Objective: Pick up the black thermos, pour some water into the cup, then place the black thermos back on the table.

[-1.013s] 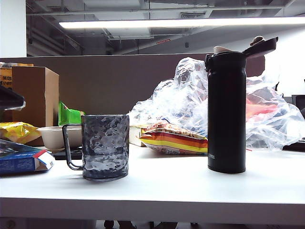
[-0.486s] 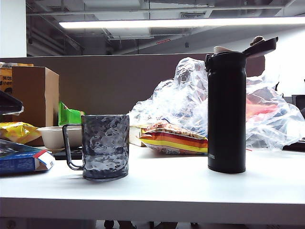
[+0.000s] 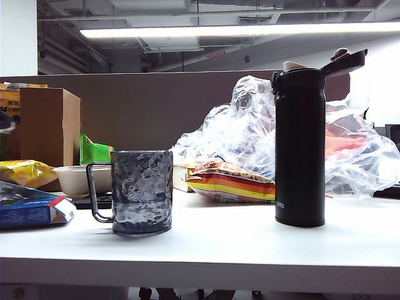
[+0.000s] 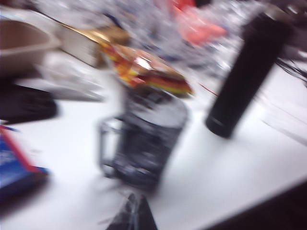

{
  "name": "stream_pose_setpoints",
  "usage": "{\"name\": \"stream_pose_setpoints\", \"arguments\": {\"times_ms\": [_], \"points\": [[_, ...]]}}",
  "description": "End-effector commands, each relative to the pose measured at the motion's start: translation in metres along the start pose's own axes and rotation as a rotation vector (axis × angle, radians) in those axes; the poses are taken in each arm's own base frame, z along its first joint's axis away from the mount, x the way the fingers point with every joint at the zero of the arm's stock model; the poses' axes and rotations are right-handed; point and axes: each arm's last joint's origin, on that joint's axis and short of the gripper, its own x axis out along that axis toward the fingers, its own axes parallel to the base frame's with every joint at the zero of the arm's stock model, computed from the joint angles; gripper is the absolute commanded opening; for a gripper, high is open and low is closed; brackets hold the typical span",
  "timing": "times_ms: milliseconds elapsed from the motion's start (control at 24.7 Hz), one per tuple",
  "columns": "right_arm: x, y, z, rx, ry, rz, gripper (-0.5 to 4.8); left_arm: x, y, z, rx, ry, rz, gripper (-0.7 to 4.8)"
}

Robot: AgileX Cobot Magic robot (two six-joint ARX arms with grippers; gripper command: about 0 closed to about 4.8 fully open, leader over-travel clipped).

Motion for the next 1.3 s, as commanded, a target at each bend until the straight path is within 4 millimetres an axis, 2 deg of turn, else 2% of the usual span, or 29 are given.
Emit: {"name": "stream_pose_setpoints", "arguments": {"times_ms": [41,284,486,1297], "points": [[0.000,-0.005,0.001,0.012,-0.016,-0.046,0.14,-0.003,0.011,0.004,-0.011,-0.041,0.103,-0.05],[-0.004,-0.031,0.004,0.056,-0.058,-0.319,0.14,-0.014,0.033,0.010,-0.035,-0.118,0.353,-0.05],[-0.009,-0.045,0.005,0.081,-0.081,-0.475,0.14,-0.018,0.040,0.011,-0.045,-0.141,0.442,-0.05],[-0.008,-0.042,0.005,0.076,-0.076,-0.440,0.14,-0.019,0.040,0.011,-0.046,-0.141,0.442,-0.05]]}}
